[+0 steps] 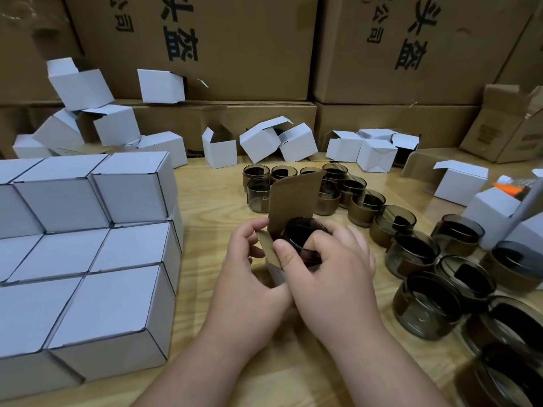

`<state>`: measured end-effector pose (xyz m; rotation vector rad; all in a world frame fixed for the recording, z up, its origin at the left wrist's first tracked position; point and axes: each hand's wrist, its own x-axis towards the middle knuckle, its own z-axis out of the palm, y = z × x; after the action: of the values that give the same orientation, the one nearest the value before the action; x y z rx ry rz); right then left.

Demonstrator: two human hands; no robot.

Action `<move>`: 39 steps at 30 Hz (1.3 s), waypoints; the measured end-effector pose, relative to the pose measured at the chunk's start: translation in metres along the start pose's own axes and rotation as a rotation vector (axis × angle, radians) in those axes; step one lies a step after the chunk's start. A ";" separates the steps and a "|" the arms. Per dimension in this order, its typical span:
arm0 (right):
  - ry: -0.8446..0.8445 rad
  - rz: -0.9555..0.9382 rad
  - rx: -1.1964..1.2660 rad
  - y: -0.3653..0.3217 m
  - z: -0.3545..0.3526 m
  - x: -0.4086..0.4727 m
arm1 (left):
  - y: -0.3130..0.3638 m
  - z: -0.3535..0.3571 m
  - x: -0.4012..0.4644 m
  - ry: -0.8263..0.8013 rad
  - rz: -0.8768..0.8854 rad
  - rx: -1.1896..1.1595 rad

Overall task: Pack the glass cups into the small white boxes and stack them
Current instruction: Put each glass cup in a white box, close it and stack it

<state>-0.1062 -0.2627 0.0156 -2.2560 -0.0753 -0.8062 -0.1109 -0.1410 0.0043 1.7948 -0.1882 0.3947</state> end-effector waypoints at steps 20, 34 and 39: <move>0.171 0.200 0.346 0.001 0.003 -0.003 | -0.012 0.004 0.003 0.072 -0.032 -0.124; 0.103 0.272 0.484 -0.002 0.006 -0.005 | -0.007 0.002 -0.001 0.025 -0.126 -0.024; 0.112 0.233 0.425 -0.004 0.003 -0.004 | -0.006 0.000 0.000 0.012 -0.121 -0.066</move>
<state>-0.1086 -0.2573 0.0141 -1.7782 0.0631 -0.7123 -0.1089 -0.1393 -0.0015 1.7291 -0.0826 0.3090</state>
